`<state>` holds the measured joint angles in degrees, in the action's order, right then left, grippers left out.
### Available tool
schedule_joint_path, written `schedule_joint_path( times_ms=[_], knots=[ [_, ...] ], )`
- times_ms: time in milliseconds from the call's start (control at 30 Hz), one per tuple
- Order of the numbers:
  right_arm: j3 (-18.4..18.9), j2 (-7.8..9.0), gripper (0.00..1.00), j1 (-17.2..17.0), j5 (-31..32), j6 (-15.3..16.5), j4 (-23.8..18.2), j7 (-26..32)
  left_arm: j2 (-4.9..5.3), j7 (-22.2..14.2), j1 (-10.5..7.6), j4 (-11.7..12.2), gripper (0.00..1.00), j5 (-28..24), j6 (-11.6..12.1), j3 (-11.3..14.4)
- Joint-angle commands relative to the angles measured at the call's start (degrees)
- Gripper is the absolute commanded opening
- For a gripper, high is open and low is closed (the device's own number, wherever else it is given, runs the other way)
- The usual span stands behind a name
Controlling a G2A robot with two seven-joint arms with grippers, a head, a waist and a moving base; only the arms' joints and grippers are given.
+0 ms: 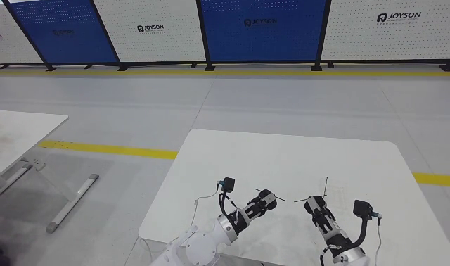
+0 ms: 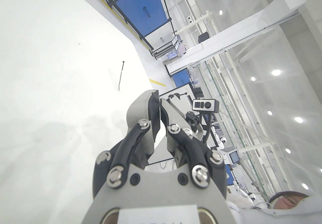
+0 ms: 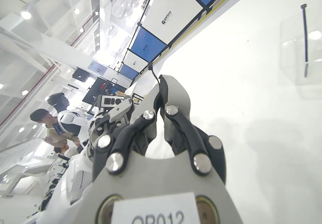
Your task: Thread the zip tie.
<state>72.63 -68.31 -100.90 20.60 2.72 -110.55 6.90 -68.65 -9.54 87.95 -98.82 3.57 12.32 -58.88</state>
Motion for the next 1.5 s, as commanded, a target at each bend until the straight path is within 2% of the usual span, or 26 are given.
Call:
schedule_joint_path(
  times_ms=[0, 267, 500, 900, 1467],
  knots=[
    [0.0, 0.0, 0.0, 0.0, 0.0, 0.0, 0.0, 0.0, 0.0, 0.0, 0.0, 0.0, 0.0, 0.0, 0.0, 0.0],
    [-1.5, -0.39, 0.0, 0.3, -2.6, 2.0, 0.5, -0.9, 0.0, 0.0, 0.0, 0.0, 0.0, 0.0, 0.0, 0.0],
    [-2.7, -0.75, 0.0, 1.9, -2.9, 0.7, 1.9, -0.8, 0.0, 0.0, 0.0, 0.0, 0.0, 0.0, 0.0, 0.0],
    [-2.8, -0.81, 0.0, 2.0, -2.4, 0.4, 2.0, -1.2, 0.0, 0.0, 0.0, 0.0, 0.0, 0.0, 0.0, 0.0],
    [-2.1, -0.96, 0.0, 1.4, -4.1, 1.6, 2.0, -0.2, 0.0, 0.0, 0.0, 0.0, 0.0, 0.0, 0.0, 0.0]
  ],
)
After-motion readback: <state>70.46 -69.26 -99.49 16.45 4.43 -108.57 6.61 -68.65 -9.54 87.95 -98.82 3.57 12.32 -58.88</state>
